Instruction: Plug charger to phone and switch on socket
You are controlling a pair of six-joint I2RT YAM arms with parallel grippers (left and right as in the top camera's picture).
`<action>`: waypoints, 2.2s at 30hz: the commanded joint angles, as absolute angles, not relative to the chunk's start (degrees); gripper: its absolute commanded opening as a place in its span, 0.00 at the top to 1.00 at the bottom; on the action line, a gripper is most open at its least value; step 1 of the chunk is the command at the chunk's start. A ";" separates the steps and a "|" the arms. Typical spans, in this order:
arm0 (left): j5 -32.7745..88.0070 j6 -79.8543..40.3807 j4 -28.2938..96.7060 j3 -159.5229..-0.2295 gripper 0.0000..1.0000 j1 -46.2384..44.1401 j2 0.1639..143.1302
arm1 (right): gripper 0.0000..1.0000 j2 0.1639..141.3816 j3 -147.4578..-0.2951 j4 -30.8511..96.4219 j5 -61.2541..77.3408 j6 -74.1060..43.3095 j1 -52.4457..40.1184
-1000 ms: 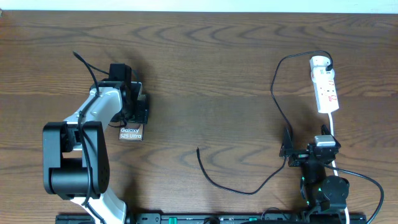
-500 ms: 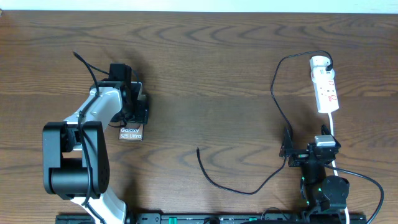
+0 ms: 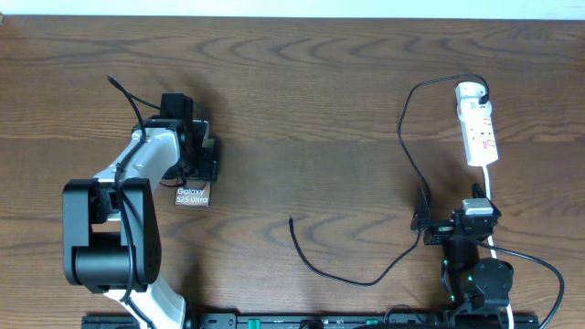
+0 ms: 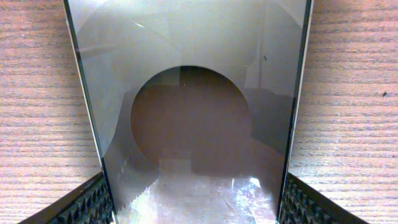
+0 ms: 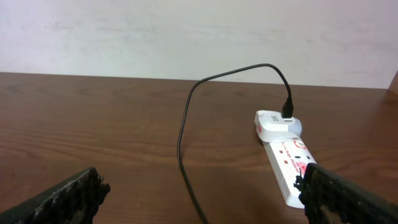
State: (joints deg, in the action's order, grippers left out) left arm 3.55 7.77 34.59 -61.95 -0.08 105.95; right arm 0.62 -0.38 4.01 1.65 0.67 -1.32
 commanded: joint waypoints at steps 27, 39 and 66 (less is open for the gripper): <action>9.41 5.78 37.52 -62.17 0.93 0.03 90.00 | 0.01 0.32 -0.32 4.27 1.63 1.13 -1.61; 26.52 -4.51 40.03 -62.17 0.93 0.03 84.07 | 0.01 0.32 -0.32 4.27 1.63 1.13 -1.61; 68.69 -67.70 39.62 -62.17 0.93 1.76 82.61 | 0.01 0.32 -0.32 4.27 1.63 1.13 -1.61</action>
State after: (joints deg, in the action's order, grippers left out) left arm 59.64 -54.46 39.86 -62.15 0.86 83.88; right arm 0.62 -0.38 4.03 1.65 0.64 -1.32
